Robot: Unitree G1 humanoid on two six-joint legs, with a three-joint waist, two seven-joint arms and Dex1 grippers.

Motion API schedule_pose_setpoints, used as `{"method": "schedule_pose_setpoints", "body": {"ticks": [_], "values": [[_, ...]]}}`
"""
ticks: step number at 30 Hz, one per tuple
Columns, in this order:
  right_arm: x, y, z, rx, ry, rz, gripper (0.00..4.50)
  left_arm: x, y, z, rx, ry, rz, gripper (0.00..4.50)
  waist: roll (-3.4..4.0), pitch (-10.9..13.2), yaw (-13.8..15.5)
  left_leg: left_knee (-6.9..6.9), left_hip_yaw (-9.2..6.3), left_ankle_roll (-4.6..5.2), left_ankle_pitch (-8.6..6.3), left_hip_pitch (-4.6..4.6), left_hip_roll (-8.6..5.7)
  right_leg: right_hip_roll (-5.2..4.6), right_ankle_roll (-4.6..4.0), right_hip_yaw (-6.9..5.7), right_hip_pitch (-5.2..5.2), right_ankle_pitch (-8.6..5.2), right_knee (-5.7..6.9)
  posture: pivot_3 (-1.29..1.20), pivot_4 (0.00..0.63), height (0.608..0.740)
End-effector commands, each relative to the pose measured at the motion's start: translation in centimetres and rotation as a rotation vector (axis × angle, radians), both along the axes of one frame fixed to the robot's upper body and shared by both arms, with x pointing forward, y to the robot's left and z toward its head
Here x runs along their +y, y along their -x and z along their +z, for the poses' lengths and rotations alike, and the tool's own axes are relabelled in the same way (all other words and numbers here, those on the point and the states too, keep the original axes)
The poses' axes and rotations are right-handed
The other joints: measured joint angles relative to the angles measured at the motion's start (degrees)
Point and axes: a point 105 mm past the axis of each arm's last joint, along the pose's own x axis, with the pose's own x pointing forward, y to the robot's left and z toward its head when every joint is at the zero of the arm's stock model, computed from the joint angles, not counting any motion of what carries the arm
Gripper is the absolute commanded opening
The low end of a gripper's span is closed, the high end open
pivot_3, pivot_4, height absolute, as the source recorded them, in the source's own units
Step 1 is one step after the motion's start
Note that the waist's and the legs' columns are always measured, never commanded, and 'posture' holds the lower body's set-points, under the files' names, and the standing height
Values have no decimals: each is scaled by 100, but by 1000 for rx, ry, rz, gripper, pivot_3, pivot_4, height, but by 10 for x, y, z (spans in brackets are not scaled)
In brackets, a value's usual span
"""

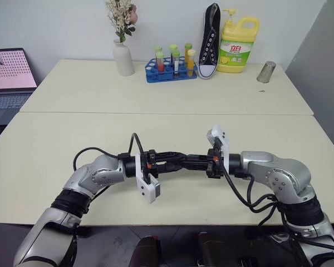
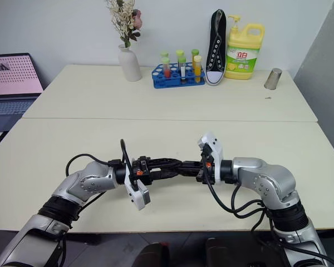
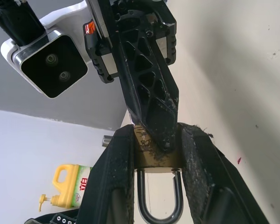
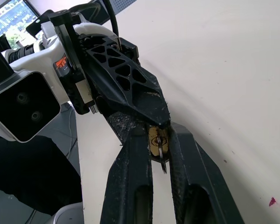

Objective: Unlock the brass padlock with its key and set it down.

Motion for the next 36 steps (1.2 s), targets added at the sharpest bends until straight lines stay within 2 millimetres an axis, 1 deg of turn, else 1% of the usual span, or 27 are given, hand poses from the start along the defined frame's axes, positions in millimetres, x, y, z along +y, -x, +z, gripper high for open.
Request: {"method": "schedule_pose_setpoints", "body": {"ticks": [1,2,3,5,9,12,16,19,21,22,26,28,29,30,31,32,36], "values": [[3,1,16,-73,-47,12,125,-1,6,3,53,44,-22,1956,0,0,-1,0,0,0,0,0,0,0,0,0,0,0,0,0,150,740],[3,1,16,-74,-47,10,125,-1,7,3,63,47,-24,2339,0,0,-1,0,0,0,0,0,0,0,0,0,0,0,0,0,150,740],[2,1,16,-74,-48,9,125,-1,8,3,69,46,-26,2580,0,0,-1,0,0,0,0,0,0,0,0,-1,0,0,0,0,150,740],[1,0,15,-74,-45,2,125,0,11,3,69,39,-33,3229,0,0,-1,0,0,0,0,0,0,0,0,-1,0,0,0,0,150,740],[-5,-5,13,-73,-36,-26,125,8,14,4,40,32,-9,4478,0,0,-2,0,1,0,0,1,0,0,0,0,0,0,0,0,150,740],[-9,-7,12,-77,-26,-37,125,13,16,8,34,54,12,4500,0,0,-5,-1,1,0,0,1,1,0,0,1,0,0,0,0,150,740],[-18,-12,10,-91,-4,-67,125,17,18,27,68,155,47,4500,1,0,-3,0,0,0,0,0,2,-3,0,2,0,0,0,0,150,740],[-24,-13,10,-121,22,-72,125,29,7,43,159,261,131,3912,1,0,-5,1,-1,0,0,1,1,-3,0,2,0,0,0,0,150,740],[-27,-13,10,-140,35,-72,125,33,1,48,237,303,167,3231,1,0,-7,1,-2,0,0,2,2,-2,3,0,0,-2,1,0,150,740],[-27,-12,10,-154,44,-68,125,35,-4,49,295,331,188,2862,1,0,-7,0,-2,0,0,2,2,-1,22,1,0,-13,1,0,150,740],[-27,-7,13,-199,56,-42,125,37,-25,43,516,353,253,1510,1,1,-6,1,0,0,0,2,-1,4,25,-2,0,-15,1,0,150,740],[-26,-4,15,-209,52,-28,125,33,-32,41,636,366,250,821,0,1,0,2,0,0,0,1,-3,17,25,-4,0,-15,1,0,150,740],[-25,-2,16,-213,46,-20,125,28,-35,34,749,352,252,484,0,1,-1,3,-3,0,0,0,-2,23,26,-4,0,-15,0,0,150,740],[-24,-1,17,-215,41,-15,125,25,-36,29,825,339,250,128,0,1,-2,3,-1,0,0,0,-2,24,26,-3,0,-15,0,0,150,740],[-23,0,18,-217,37,-11,125,22,-36,27,854,333,241,0,0,1,-5,3,0,0,0,1,-3,25,26,-4,1,-16,1,0,150,740],[-23,1,18,-217,35,-8,125,20,-37,27,867,330,235,0,0,1,-5,3,0,0,0,0,-2,27,27,-4,1,-16,0,0,150,740],[-20,6,22,-216,14,7,125,10,-36,18,1032,325,206,0,0,1,-4,2,-1,0,0,1,-1,29,26,0,0,-16,-1,0,150,740]]}}
